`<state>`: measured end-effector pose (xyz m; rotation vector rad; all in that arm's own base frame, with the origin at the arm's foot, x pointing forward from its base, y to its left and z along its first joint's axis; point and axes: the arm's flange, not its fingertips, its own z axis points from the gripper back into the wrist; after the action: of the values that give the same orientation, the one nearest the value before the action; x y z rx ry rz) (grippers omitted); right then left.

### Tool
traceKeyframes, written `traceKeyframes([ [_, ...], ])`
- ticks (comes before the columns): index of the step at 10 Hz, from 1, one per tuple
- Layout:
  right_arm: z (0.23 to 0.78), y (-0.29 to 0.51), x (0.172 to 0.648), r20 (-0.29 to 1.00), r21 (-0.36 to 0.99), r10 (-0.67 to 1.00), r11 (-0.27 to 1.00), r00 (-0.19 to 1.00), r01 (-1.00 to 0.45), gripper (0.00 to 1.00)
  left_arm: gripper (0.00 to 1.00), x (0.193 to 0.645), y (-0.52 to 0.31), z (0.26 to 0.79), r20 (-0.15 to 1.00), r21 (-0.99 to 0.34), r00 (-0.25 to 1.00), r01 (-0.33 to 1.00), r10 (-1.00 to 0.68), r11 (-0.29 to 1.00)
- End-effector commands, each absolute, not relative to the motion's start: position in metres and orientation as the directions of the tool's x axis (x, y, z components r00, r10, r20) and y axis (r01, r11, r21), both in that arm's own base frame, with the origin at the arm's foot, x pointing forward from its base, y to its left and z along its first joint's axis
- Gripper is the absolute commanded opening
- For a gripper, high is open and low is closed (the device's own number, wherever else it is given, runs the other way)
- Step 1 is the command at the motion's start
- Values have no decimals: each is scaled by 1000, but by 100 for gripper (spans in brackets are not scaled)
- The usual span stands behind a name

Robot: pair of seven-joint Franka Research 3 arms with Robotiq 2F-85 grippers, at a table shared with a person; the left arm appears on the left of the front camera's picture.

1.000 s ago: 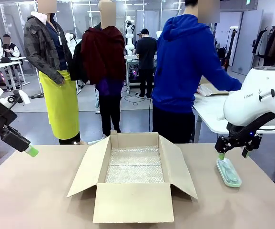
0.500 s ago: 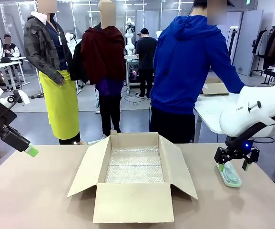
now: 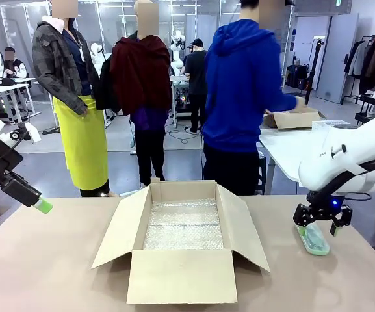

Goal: Pack the glasses set securely to prepare it for shipping.
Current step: Place the Glasses case inside the Package Box.

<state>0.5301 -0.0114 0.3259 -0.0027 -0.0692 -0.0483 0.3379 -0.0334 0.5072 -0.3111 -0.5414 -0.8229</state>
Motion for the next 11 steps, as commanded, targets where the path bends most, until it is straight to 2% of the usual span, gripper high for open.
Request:
traceKeyframes([
  [1, 320, -10, 544, 92, 43, -53, 998, 994, 49, 100, 100, 338, -32, 509, 579, -62, 547, 769, -605, 636],
  [3, 316, -7, 549, 92, 46, -58, 997, 994, 54, 96, 100, 338, -32, 509, 579, -62, 547, 769, -605, 636],
  [9, 323, 3, 553, 47, 44, -35, 999, 998, 33, 36, 100, 338, -32, 509, 579, -62, 547, 769, -605, 636],
  [10, 336, 5, 553, 53, 31, -24, 999, 998, 23, 36, 100, 338, -32, 509, 579, -62, 547, 769, -605, 636],
  [11, 366, 15, 542, 84, 31, 66, 997, 994, -69, 36, 100, 338, -32, 509, 579, -62, 547, 769, -605, 636],
])
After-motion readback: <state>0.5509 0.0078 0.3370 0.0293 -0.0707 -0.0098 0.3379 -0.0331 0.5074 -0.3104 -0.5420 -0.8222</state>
